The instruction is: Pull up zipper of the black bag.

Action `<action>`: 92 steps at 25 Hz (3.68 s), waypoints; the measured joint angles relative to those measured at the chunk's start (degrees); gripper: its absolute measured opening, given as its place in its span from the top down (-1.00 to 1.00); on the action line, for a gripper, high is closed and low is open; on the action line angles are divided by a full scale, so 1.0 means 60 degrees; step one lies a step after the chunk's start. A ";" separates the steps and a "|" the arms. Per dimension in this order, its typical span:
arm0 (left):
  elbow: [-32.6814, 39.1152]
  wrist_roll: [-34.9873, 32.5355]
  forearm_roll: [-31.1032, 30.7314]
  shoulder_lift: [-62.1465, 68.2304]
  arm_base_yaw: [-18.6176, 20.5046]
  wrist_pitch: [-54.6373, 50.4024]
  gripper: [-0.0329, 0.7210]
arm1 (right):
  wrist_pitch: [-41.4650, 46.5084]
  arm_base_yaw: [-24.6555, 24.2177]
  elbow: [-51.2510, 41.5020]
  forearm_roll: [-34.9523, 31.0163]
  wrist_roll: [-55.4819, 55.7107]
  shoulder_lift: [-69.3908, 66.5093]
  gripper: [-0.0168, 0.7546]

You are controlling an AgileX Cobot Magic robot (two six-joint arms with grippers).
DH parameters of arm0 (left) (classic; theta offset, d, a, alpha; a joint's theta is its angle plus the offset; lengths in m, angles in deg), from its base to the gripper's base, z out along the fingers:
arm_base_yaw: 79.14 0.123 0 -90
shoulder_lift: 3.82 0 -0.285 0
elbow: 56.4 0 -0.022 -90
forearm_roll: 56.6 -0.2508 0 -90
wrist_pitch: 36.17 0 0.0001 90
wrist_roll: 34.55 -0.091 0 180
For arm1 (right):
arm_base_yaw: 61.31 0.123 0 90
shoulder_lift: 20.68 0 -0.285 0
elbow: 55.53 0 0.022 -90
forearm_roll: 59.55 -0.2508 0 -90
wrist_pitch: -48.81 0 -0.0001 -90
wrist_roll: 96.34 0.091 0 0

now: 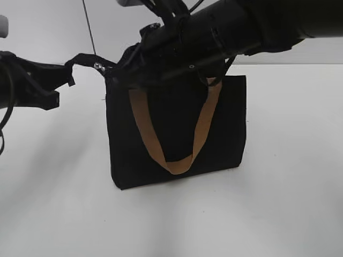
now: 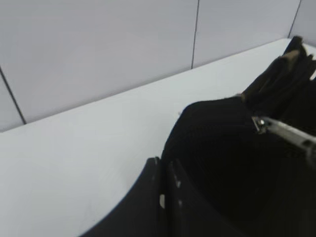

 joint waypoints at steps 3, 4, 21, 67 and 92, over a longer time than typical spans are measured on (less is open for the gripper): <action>0.0000 0.0000 0.0000 0.0000 0.0000 -0.0516 0.94 | 0.0125 -0.0127 0.0008 0.0259 0.0531 0.0165 0.96; 0.0000 0.0000 -0.0003 0.0000 0.0000 -0.0550 0.94 | 0.0171 -0.0185 0.0008 0.0291 0.0637 0.0177 0.96; 0.0000 -0.0008 0.0791 0.0000 -0.0047 -0.2259 0.94 | 0.0331 -0.1041 0.0011 0.0931 0.0969 0.0177 0.96; -0.1010 -0.0001 0.4349 -0.0694 -0.1581 -0.7026 -0.06 | 0.3317 -0.4298 0.0044 0.3300 0.2866 0.1522 -0.20; -0.1428 -0.1906 0.6164 -0.7148 -0.2374 -1.3495 -0.03 | 0.3412 -0.3243 -0.4661 0.6025 0.6498 0.8714 -0.21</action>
